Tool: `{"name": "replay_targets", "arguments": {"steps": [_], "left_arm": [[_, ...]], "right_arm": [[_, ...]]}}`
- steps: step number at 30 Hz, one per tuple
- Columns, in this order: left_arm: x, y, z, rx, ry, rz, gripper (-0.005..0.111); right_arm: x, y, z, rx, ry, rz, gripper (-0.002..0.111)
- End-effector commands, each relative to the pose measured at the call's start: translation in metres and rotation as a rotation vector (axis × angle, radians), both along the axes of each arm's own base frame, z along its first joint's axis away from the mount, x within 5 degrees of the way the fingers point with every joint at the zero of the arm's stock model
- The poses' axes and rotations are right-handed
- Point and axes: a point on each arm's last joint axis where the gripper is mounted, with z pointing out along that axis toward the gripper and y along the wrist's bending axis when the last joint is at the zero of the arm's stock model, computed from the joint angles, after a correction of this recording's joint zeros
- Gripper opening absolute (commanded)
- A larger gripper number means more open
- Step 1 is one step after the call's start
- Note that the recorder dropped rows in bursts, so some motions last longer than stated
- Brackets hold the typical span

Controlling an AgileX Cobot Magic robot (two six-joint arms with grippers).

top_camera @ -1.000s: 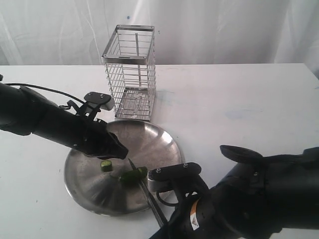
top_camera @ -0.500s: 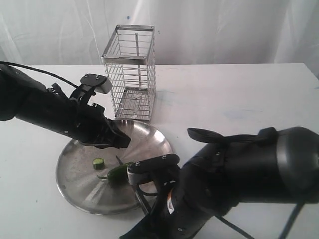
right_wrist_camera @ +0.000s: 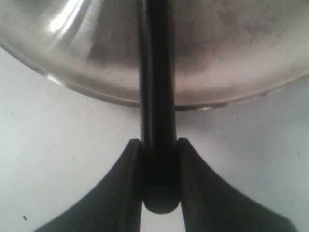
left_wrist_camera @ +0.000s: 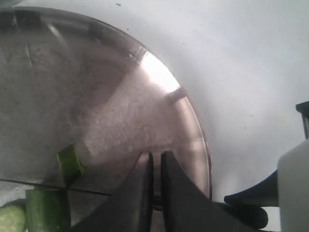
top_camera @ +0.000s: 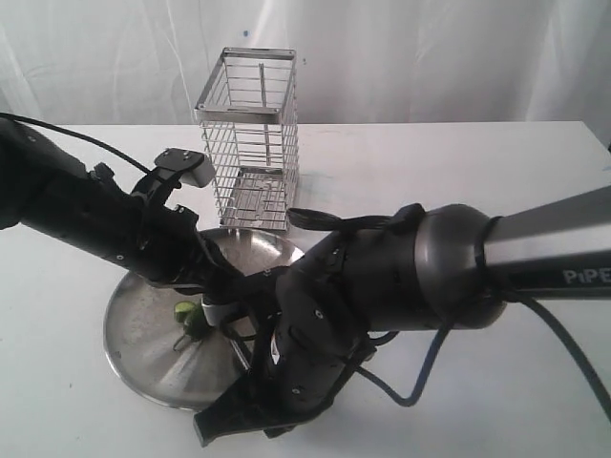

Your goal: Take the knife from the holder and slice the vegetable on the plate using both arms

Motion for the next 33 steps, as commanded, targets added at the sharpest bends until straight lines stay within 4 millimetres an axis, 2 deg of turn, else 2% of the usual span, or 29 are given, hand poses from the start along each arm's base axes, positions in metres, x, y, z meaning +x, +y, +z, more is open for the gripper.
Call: {"name": "replay_targets", "arguments": {"steps": [1, 7, 13, 25, 29, 33], "left_arm": [[-0.004, 0.000, 0.001, 0.002, 0.014, -0.003, 0.013], [-0.004, 0.001, 0.001, 0.005, 0.016, 0.001, 0.013], [-0.003, 0.001, 0.001, 0.007, 0.014, 0.001, 0.013], [-0.003, 0.001, 0.001, 0.005, 0.017, 0.011, 0.013], [-0.001, 0.002, 0.003, 0.009, -0.005, 0.040, 0.020], [-0.002, 0.004, 0.017, 0.004, -0.060, 0.060, 0.030]], "right_arm": [[0.008, 0.004, 0.005, -0.013, -0.019, 0.035, 0.000], [0.016, 0.004, 0.005, -0.037, -0.005, 0.029, 0.000], [0.015, 0.004, -0.001, -0.065, 0.021, 0.029, 0.000], [0.017, 0.002, 0.001, -0.080, -0.009, 0.052, 0.000], [0.020, 0.004, 0.009, -0.062, -0.048, 0.061, 0.000], [0.024, 0.008, 0.015, -0.033, -0.084, 0.066, 0.000]]}}
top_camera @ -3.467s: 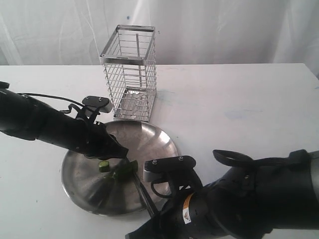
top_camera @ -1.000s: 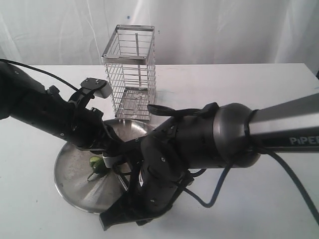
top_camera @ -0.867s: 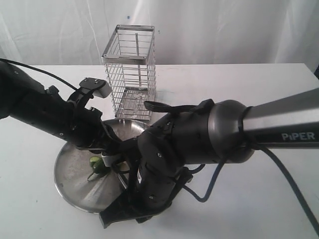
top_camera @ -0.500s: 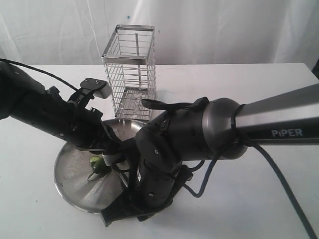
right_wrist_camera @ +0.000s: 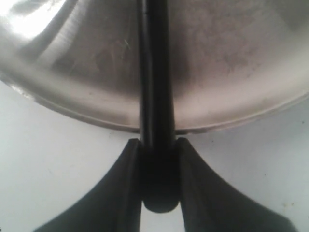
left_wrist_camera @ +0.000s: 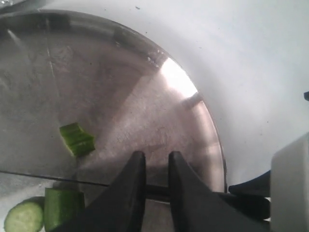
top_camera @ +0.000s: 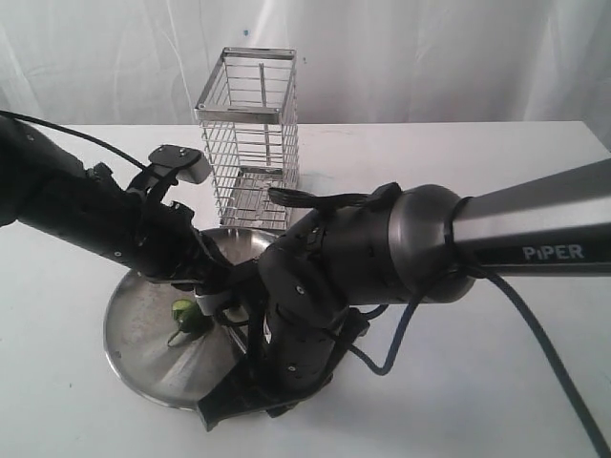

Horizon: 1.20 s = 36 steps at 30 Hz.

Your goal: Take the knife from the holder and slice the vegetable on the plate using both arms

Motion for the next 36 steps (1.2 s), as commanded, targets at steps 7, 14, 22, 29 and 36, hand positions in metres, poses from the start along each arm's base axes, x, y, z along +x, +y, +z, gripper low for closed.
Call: {"name": "replay_targets", "arguments": {"steps": [7, 14, 22, 29, 36], "left_arm": [[-0.008, 0.007, 0.036, -0.004, -0.140, 0.064, 0.031], [0.001, 0.017, 0.038, 0.042, -0.204, 0.202, 0.031], [0.014, 0.060, 0.037, 0.000, -0.132, 0.440, 0.031], [0.012, 0.071, 0.040, -0.026, -0.097, 0.472, 0.031], [0.000, 0.071, 0.066, -0.059, -0.173, 0.470, 0.031]], "right_arm": [[0.018, -0.002, 0.013, 0.054, -0.066, -0.026, 0.000], [0.020, -0.004, 0.013, 0.054, -0.063, -0.033, 0.000], [0.026, 0.001, 0.009, 0.091, -0.105, -0.027, 0.000], [0.031, 0.003, -0.009, 0.077, -0.098, -0.022, 0.000], [0.036, 0.008, -0.007, 0.137, -0.150, -0.017, 0.023]]}}
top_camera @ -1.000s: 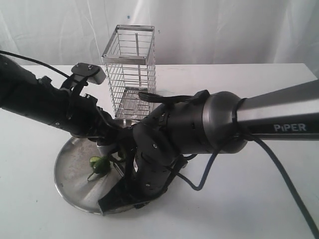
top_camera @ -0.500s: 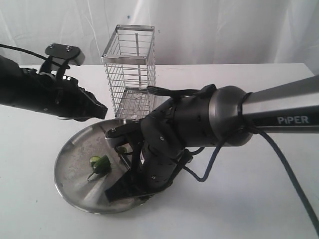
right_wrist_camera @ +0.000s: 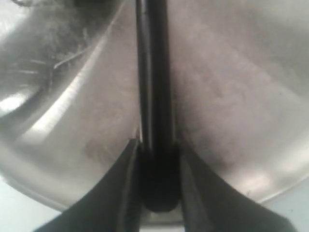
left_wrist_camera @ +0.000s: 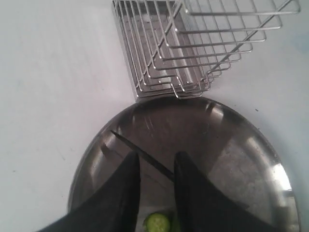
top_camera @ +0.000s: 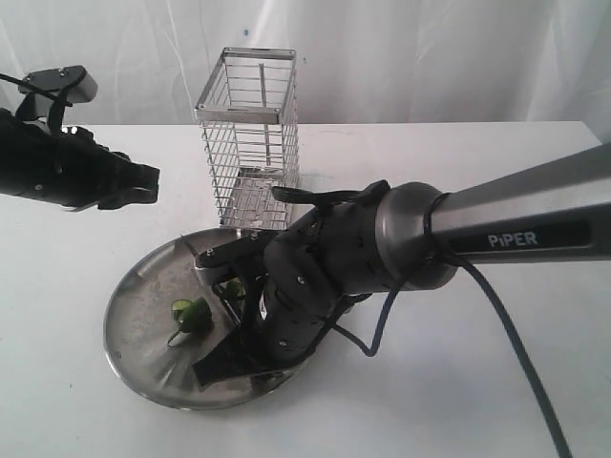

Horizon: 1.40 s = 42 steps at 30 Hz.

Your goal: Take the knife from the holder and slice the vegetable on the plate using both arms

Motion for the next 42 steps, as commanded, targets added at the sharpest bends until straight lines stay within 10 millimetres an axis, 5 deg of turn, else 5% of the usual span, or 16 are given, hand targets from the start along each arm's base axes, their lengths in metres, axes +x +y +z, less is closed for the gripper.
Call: {"name": "replay_targets", "arguments": {"steps": [1, 7, 14, 18, 23, 29, 36, 38, 39, 42], "left_arm": [[-0.013, 0.000, 0.021, -0.036, -0.048, -0.001, 0.031], [-0.038, 0.008, 0.046, -0.014, -0.177, 0.043, 0.031], [-0.090, 0.019, 0.046, -0.025, -0.255, 0.122, 0.030], [-0.129, 0.021, 0.053, -0.080, -0.320, 0.129, 0.030], [-0.182, 0.023, 0.056, -0.146, -0.423, 0.100, 0.030], [-0.233, 0.020, 0.051, -0.174, -0.533, 0.005, 0.030], [-0.262, 0.017, 0.041, -0.180, -0.572, -0.090, 0.029], [-0.265, 0.016, 0.038, -0.182, -0.573, -0.093, 0.021], [-0.267, 0.017, 0.036, -0.185, -0.578, -0.092, 0.003], [-0.268, 0.016, 0.034, -0.181, -0.573, -0.105, 0.000]], "right_arm": [[0.008, 0.001, 0.005, 0.042, -0.056, 0.011, 0.029], [0.009, 0.003, 0.009, 0.071, -0.085, 0.019, 0.049], [0.001, 0.001, 0.065, 0.239, -0.233, 0.040, 0.048], [-0.026, -0.014, 0.101, 0.402, -0.356, 0.064, 0.035], [-0.077, -0.048, 0.131, 0.614, -0.494, 0.120, 0.000], [-0.137, -0.092, 0.146, 0.869, -0.566, 0.180, 0.000], [-0.160, -0.130, 0.163, 0.936, -0.548, 0.160, 0.000], [-0.164, -0.137, 0.170, 0.971, -0.570, 0.159, 0.000], [-0.167, -0.142, 0.176, 0.998, -0.587, 0.159, 0.000], [-0.171, -0.150, 0.183, 1.038, -0.612, 0.158, 0.000]]}}
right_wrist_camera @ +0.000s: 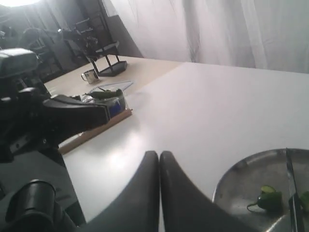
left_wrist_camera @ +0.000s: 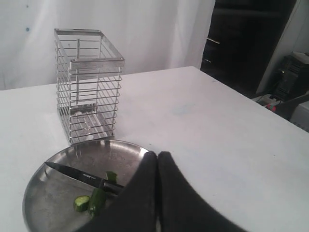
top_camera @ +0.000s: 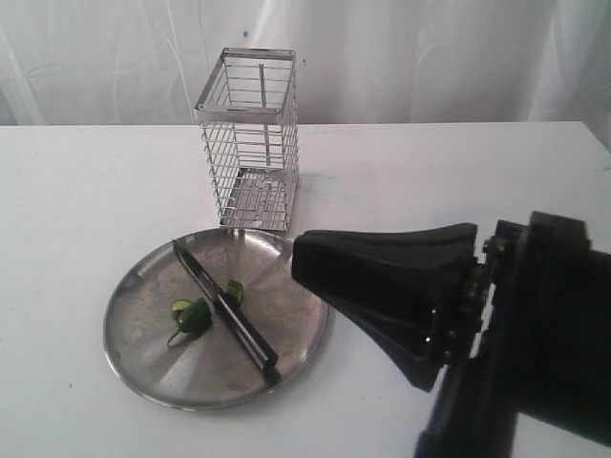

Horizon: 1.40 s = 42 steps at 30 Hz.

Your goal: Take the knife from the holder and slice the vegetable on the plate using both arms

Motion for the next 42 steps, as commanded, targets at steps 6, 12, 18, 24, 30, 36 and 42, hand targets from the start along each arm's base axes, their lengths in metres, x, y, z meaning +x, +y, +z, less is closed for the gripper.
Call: {"name": "replay_targets", "arguments": {"steps": [6, 12, 18, 24, 30, 36, 42], "left_arm": [[-0.004, -0.003, -0.004, -0.005, 0.020, -0.035, 0.000], [-0.004, -0.002, -0.004, -0.004, 0.019, -0.033, 0.000], [-0.004, -0.002, -0.004, -0.004, 0.019, -0.033, 0.000], [-0.004, -0.002, -0.004, -0.004, 0.019, -0.033, 0.000], [-0.004, -0.002, -0.004, -0.004, 0.019, -0.033, 0.000], [-0.004, -0.002, -0.004, -0.004, 0.019, -0.033, 0.000], [-0.004, -0.002, -0.004, -0.004, 0.019, -0.033, 0.000]], "right_arm": [[-0.009, -0.017, 0.012, 0.066, -0.036, 0.001, 0.000], [0.002, -0.041, 0.020, 0.093, -0.092, -0.153, 0.000], [-0.002, -0.079, -0.006, -0.137, -0.150, -0.333, 0.000], [-0.012, -0.110, -0.065, -0.234, -0.224, -0.535, 0.000], [-0.021, -0.126, -0.109, -0.245, -0.239, -0.676, 0.000], [-0.023, -0.132, -0.121, -0.300, -0.204, -0.742, 0.000], [-0.024, -0.133, -0.130, -0.381, -0.139, -0.736, 0.000]]}}
